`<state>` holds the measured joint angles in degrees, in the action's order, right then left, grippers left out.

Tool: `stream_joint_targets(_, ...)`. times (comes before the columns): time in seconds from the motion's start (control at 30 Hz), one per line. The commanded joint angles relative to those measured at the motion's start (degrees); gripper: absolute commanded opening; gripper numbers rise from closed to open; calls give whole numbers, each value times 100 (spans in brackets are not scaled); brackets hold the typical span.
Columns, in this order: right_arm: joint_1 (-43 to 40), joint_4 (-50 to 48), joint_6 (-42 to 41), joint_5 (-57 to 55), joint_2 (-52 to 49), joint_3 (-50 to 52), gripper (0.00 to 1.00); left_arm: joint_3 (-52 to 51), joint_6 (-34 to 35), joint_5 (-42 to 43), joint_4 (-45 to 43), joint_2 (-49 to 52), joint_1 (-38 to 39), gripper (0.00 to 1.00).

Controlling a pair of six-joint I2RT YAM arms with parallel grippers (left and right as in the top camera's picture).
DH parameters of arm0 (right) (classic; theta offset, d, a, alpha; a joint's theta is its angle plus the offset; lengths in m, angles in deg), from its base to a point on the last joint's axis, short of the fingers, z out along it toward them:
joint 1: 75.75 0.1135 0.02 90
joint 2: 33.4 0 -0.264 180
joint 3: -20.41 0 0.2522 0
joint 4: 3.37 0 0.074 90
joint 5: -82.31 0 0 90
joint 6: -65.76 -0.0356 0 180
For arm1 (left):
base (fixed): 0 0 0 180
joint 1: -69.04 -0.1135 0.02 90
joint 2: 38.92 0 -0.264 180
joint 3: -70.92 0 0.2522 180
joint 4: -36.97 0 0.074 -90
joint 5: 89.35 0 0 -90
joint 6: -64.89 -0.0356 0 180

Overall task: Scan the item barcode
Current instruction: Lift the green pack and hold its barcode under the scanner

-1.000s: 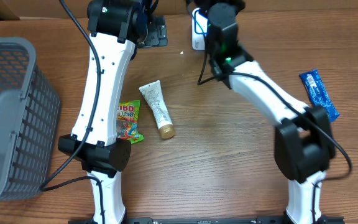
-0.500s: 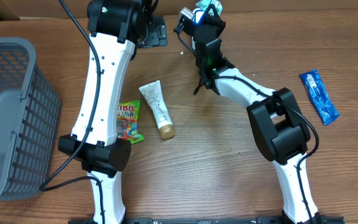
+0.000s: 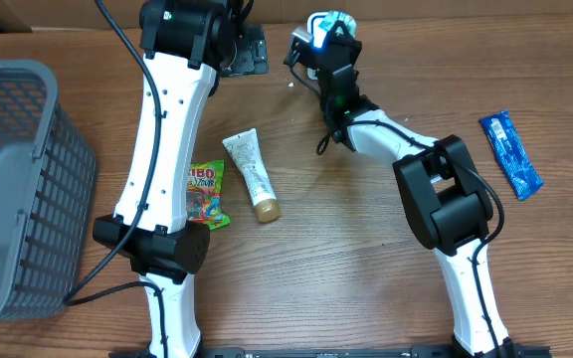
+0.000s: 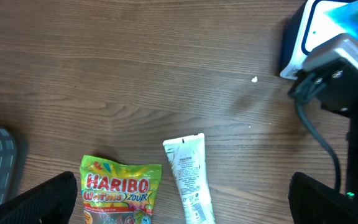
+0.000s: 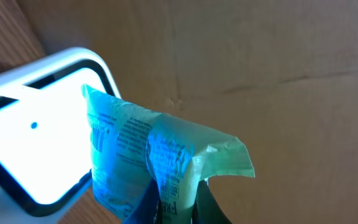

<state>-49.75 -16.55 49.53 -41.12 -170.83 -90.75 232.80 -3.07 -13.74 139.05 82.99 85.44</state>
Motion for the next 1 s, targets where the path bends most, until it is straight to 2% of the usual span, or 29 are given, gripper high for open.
stream_joint_targets(0.0,-72,-273,20,57,2,-109,4,22,-66,-61,-9,-20,13,100)
stream_joint_targets(0.23,-101,-750,22,376,2,-109,4,22,-66,-61,-9,-20,13,100)
stream_joint_targets(0.53,-101,-748,26,461,2,-109,4,22,-66,-61,-9,-20,11,100)
stream_joint_targets(0.77,-101,-710,531,216,2,-109,4,22,-66,-61,-7,-20,11,100)
stream_joint_targets(0.97,-76,-730,601,94,2,-109,4,22,-66,-61,-9,-20,11,100)
